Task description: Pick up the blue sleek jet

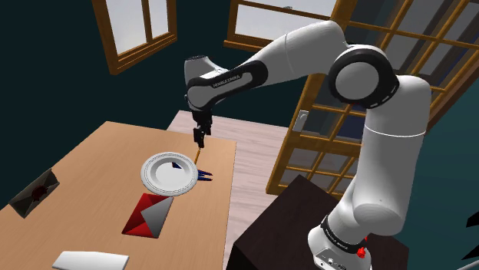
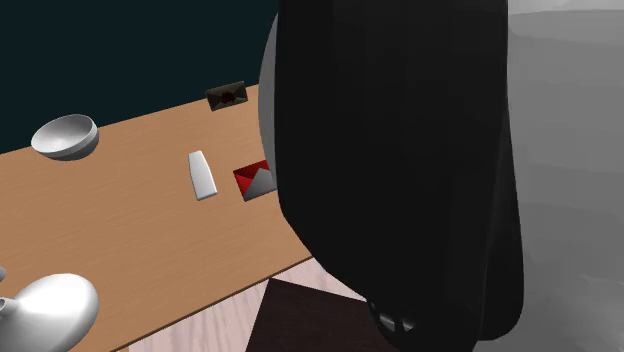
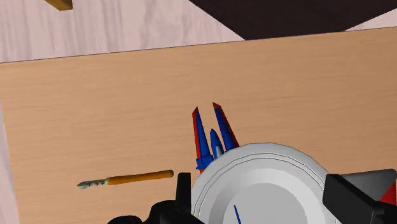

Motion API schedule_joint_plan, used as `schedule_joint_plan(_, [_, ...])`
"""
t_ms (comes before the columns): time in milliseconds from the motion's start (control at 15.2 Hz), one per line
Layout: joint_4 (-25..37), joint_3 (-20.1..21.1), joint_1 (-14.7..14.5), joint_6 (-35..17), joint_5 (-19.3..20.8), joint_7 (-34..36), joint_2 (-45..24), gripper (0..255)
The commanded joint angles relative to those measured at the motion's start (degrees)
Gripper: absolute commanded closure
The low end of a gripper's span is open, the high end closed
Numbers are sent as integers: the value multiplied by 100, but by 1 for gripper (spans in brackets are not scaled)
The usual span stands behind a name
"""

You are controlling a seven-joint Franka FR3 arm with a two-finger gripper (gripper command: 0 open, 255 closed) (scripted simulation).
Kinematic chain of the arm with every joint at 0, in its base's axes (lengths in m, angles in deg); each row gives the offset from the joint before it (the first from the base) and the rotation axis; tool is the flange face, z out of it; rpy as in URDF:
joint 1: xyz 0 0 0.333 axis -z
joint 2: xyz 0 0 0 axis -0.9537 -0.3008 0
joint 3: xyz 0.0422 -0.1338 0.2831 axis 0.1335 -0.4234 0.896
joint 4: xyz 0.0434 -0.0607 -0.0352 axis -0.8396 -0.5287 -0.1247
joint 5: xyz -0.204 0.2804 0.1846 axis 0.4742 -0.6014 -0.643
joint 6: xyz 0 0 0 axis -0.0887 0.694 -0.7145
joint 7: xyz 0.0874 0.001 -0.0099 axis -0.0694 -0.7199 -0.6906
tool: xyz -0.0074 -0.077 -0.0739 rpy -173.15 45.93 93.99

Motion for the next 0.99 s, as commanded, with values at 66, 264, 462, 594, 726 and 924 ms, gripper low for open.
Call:
schedule_joint_plan(66, [625,71,-107,41,117,-169,-642,0])
schedule_joint_plan(264, [1358,129,-230,143,241,-346,-1330,0])
schedule_joint_plan(462, [2182,179,-375,308,365,-533,-2045,0])
schedule_joint_plan(594, [2801,207,-485,460,443,-668,-2548,0])
schedule_joint_plan(726, [3502,230,-609,655,517,-816,-3087,0])
schedule_joint_plan(924, [3939,235,-687,744,556,-901,-3452,0])
